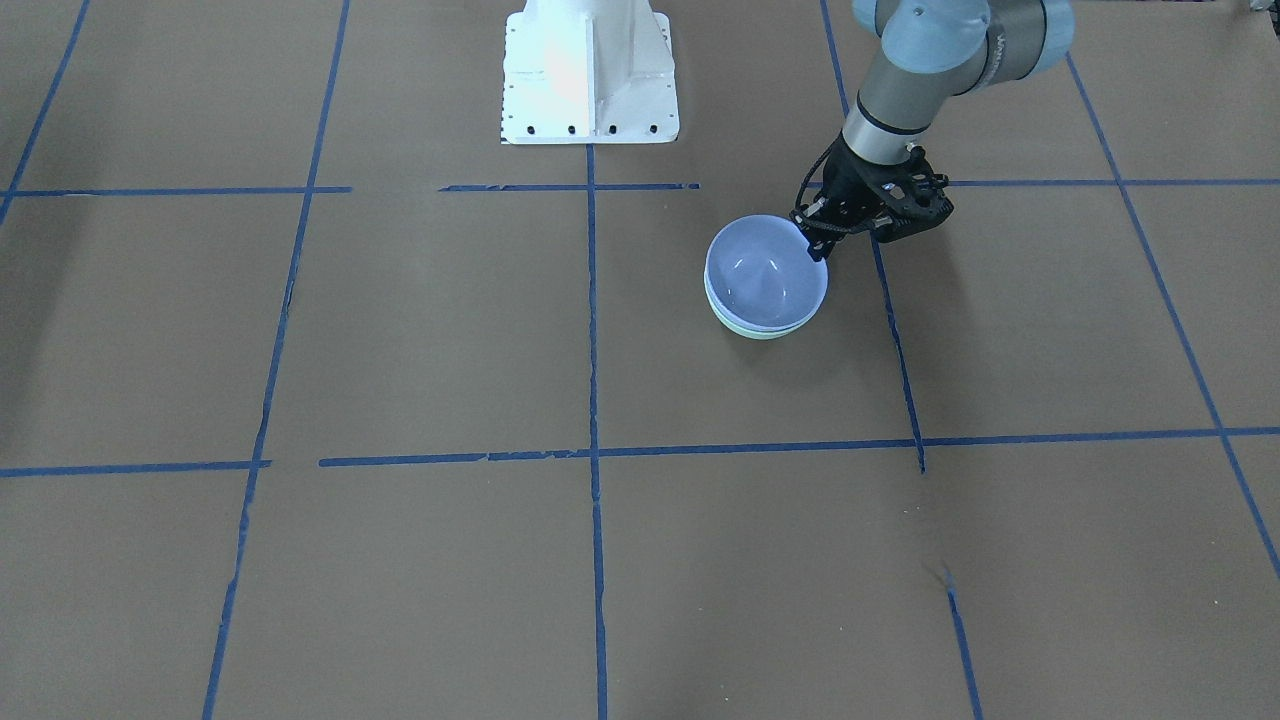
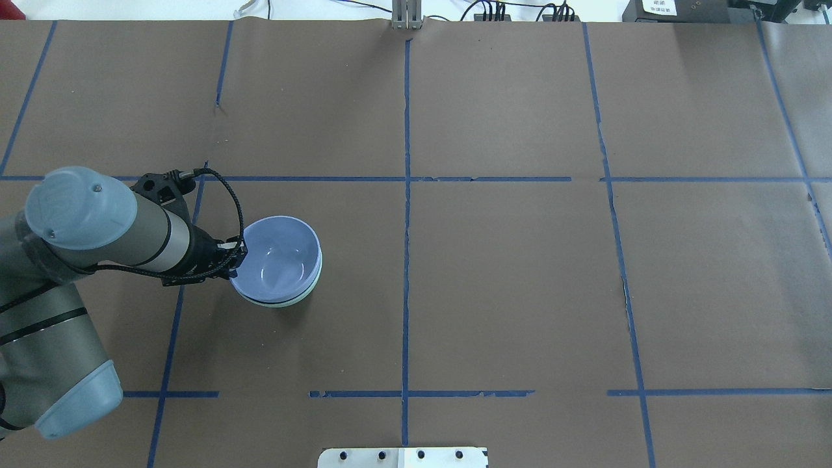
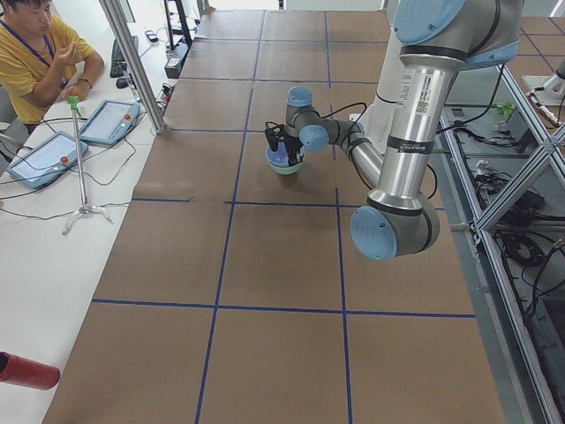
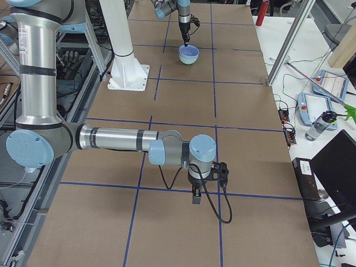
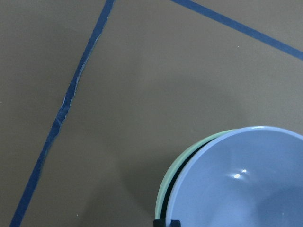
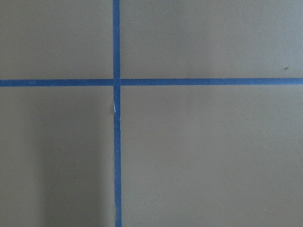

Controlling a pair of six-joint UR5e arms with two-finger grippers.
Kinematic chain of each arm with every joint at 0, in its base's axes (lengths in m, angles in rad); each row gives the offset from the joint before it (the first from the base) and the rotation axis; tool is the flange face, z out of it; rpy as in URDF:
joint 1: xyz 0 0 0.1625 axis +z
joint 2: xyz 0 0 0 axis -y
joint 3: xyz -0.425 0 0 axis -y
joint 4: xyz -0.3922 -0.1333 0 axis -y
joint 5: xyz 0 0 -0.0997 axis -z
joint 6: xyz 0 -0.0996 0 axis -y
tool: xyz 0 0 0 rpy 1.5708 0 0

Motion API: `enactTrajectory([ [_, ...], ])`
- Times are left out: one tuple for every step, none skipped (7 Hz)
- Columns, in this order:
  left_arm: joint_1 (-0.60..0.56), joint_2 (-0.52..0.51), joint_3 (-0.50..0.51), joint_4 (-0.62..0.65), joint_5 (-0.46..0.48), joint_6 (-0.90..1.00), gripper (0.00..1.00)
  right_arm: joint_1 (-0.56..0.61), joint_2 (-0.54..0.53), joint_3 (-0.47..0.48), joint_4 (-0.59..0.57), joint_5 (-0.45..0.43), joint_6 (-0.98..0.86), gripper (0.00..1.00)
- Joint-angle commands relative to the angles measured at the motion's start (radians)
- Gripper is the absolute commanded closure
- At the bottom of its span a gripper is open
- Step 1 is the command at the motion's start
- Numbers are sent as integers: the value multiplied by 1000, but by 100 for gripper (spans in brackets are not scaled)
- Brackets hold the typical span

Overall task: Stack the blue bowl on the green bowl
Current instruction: 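Lower the blue bowl into the green bowl and open the left gripper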

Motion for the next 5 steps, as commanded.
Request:
enactTrajectory([
  [1, 0, 18, -1, -1, 5, 68, 0, 0, 0, 0, 0, 0, 0],
  [1, 0, 18, -1, -1, 5, 23, 0, 0, 0, 0, 0, 0, 0],
  [-1, 3, 8, -1, -5, 5, 0, 0, 0, 0, 0, 0, 0, 0],
  [-11, 4, -14, -1, -11, 12, 0, 0, 0, 0, -1, 0, 0, 0],
  [-26, 7, -34, 2, -13, 91, 0, 0, 0, 0, 0, 1, 0, 0],
])
